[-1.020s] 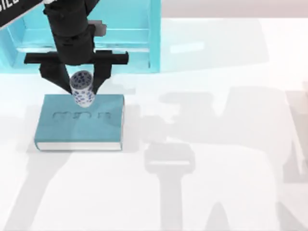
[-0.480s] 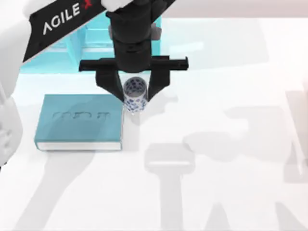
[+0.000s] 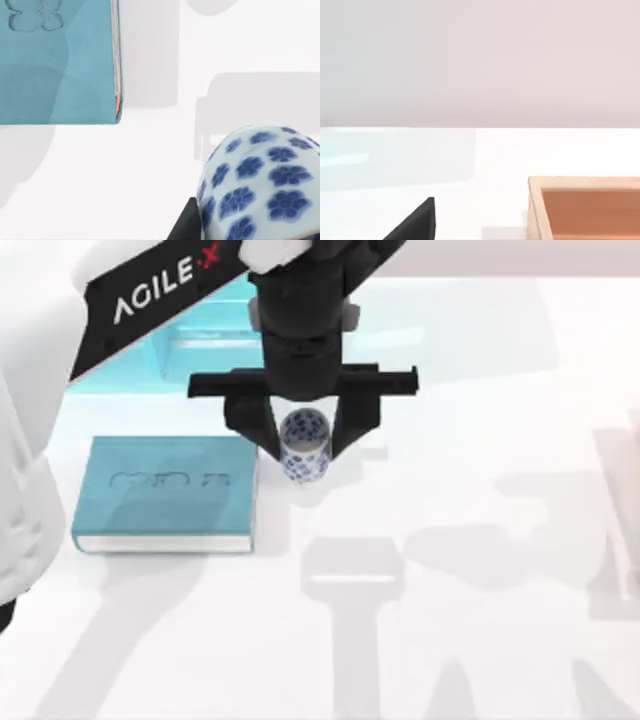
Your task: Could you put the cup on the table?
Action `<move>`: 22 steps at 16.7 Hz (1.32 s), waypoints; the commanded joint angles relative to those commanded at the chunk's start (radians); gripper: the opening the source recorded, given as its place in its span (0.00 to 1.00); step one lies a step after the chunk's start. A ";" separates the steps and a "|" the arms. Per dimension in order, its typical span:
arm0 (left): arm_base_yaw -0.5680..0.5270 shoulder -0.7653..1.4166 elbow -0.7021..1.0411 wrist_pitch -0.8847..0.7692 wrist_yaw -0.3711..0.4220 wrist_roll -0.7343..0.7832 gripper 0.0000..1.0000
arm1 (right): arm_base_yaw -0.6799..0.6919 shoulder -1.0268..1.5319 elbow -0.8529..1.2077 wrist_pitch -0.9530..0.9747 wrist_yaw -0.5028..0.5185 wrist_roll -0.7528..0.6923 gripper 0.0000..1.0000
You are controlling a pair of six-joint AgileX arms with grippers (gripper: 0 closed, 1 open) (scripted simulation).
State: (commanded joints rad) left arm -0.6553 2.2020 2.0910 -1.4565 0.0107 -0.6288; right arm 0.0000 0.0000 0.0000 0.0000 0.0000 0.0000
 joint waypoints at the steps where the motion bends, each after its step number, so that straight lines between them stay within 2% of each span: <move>1: 0.001 0.000 -0.014 0.014 0.000 -0.001 0.00 | 0.000 0.000 0.000 0.000 0.000 0.000 1.00; 8: -0.002 0.001 -0.241 0.240 0.000 0.000 0.00 | 0.000 0.000 0.000 0.000 0.000 0.000 1.00; 13: -0.003 0.001 -0.253 0.252 0.000 0.000 0.00 | 0.000 0.000 0.000 0.000 0.000 0.000 1.00; 22: -0.003 0.001 -0.253 0.252 0.000 0.000 0.68 | 0.000 0.000 0.000 0.000 0.000 0.000 1.00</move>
State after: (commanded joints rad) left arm -0.6582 2.2031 1.8381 -1.2040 0.0108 -0.6287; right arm 0.0000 0.0000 0.0000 0.0000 0.0000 0.0000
